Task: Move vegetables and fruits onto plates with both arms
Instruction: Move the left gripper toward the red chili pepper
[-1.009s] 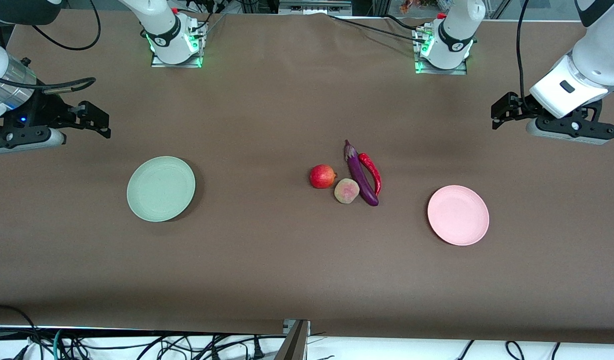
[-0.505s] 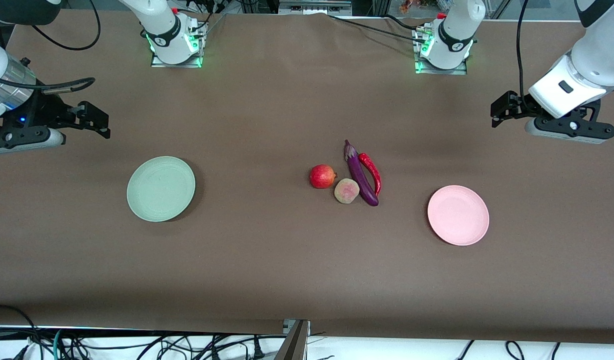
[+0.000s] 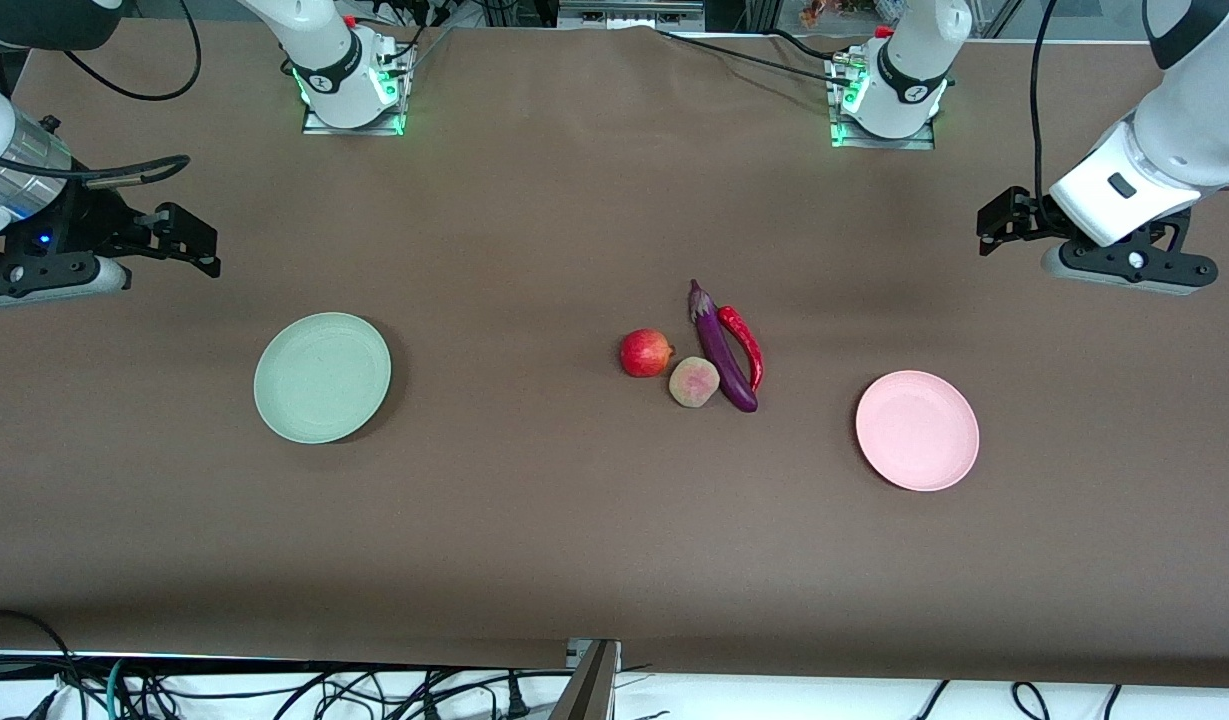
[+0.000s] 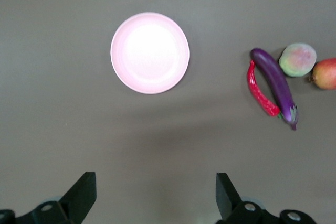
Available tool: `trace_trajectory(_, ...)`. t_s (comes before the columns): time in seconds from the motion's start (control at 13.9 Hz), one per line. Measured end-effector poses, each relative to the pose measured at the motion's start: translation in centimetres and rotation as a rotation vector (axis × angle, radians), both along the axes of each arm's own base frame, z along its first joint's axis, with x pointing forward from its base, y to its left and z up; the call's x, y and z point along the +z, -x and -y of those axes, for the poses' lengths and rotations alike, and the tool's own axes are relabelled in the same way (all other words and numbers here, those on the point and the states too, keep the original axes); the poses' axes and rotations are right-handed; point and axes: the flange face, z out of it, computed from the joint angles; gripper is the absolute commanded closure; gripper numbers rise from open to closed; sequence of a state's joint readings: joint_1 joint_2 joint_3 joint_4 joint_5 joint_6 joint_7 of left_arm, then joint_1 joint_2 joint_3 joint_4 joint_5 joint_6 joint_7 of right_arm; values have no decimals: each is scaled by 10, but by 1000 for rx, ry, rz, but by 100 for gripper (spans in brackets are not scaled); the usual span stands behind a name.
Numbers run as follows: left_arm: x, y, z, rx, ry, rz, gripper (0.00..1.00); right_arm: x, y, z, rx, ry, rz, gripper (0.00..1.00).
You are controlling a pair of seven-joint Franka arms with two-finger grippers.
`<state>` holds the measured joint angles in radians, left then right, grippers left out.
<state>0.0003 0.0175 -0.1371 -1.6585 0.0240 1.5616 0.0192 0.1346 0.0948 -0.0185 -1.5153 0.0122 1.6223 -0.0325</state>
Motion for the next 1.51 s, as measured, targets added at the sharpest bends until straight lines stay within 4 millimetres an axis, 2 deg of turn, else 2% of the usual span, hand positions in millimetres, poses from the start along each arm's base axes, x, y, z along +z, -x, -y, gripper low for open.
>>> trace_trajectory(0.43,-26,-5,4,-7,-5,-78,0,0,0,0,0,0,0,0)
trace_trajectory(0.58,-47,-11,12,-12,4,-118,0,0,0,0,-1,0,0,0)
trace_trajectory(0.72,-82,-20,26,33,47,-186,0,0,0,1,-2,0,1,0)
trace_trajectory(0.86,-126,-35,34,100,60,-218,0,0,0,2,-3,0,1,0)
trace_trajectory(1.08,-207,-61,60,165,67,-207,0,0,-1,3,-7,0,4,0)
trace_trajectory(1.23,-249,-64,91,192,59,-218,0,-1,-3,2,-6,0,5,0)
trace_trajectory(1.37,-278,-58,130,199,48,-221,0,-5,-6,-1,-1,-1,13,0)
trace_trajectory(1.51,-303,-49,171,212,39,-205,0,-18,-13,-6,6,0,3,0)
